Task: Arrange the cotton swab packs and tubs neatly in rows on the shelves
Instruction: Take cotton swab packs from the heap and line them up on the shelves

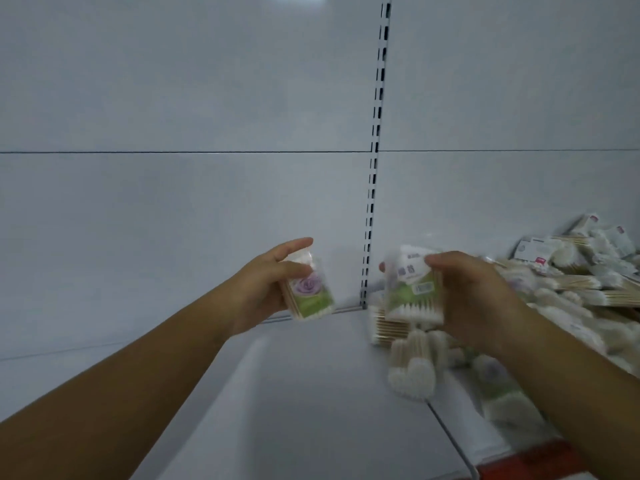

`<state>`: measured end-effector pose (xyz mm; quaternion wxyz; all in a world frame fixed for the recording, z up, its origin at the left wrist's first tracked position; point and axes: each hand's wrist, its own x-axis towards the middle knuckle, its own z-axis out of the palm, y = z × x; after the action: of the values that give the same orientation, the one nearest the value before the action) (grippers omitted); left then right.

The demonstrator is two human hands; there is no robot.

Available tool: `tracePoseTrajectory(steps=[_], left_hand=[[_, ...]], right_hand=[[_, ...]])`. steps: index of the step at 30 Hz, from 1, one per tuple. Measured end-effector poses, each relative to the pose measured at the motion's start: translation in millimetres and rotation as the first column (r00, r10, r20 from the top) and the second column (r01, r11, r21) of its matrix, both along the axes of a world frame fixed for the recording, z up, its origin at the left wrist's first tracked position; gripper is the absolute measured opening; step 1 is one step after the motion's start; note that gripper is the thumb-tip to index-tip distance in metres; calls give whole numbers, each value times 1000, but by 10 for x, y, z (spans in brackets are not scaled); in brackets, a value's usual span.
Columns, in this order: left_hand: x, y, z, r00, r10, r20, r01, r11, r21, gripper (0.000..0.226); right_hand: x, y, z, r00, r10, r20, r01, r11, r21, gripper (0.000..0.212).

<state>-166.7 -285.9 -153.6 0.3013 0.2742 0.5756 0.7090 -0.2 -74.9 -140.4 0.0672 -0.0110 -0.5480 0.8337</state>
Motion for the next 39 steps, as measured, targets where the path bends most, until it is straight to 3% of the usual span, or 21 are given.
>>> tracePoseTrajectory(steps=[4,8,11,15,18,21,24,27,29,33,35,39], left_hand=[[178,-517,-36,990,104,91,-114,986,119,46],[371,-1156,-75,925,297,236,-345,918,195,46],[528,-1629,-125,855,447,263,-492,860,138,44],[703,-2265,-259,762,605,230,-619,785,-14,49],[740,-2684,-314,713,658,244,-663,745,-71,46],[656,-3121,-328,730,663,164,-665,745,-54,47],[473,-3637,-353,751,657,65,-654,754,-63,53],[216,-4172,-488,755,656,-13,-652,748,-122,40],[-5,-4473,-548,742,668,-65,-669,731,-134,40],[-696,-4796,-529,680,715,-163,-732,675,-94,54],[-1014,-4757,-540,681,687,-255,-727,676,-120,57],[-1362,-4479,-810,709,581,-400,-679,717,-161,43]], right_hand=[[-489,-606,61,986,165,13,-164,984,-71,47],[-879,-1256,33,968,247,45,-245,968,-50,32],[-1087,-1715,-119,942,327,77,-318,942,-109,33],[-1224,-2345,-332,897,422,131,-416,906,-76,62],[-1322,-2824,-435,880,467,86,-466,884,-38,52],[-1491,-3333,-523,877,479,43,-480,877,25,48],[-1674,-3838,-623,904,427,22,-427,899,99,45],[-1859,-4201,-754,976,220,13,-217,948,233,23],[-1993,-4332,-833,997,73,6,-71,939,337,21],[-2203,-4375,-1038,995,-58,-80,96,759,644,12],[-2232,-4381,-1091,984,-104,-148,179,678,713,21],[-2309,-4369,-1139,968,-179,-177,245,519,819,28]])
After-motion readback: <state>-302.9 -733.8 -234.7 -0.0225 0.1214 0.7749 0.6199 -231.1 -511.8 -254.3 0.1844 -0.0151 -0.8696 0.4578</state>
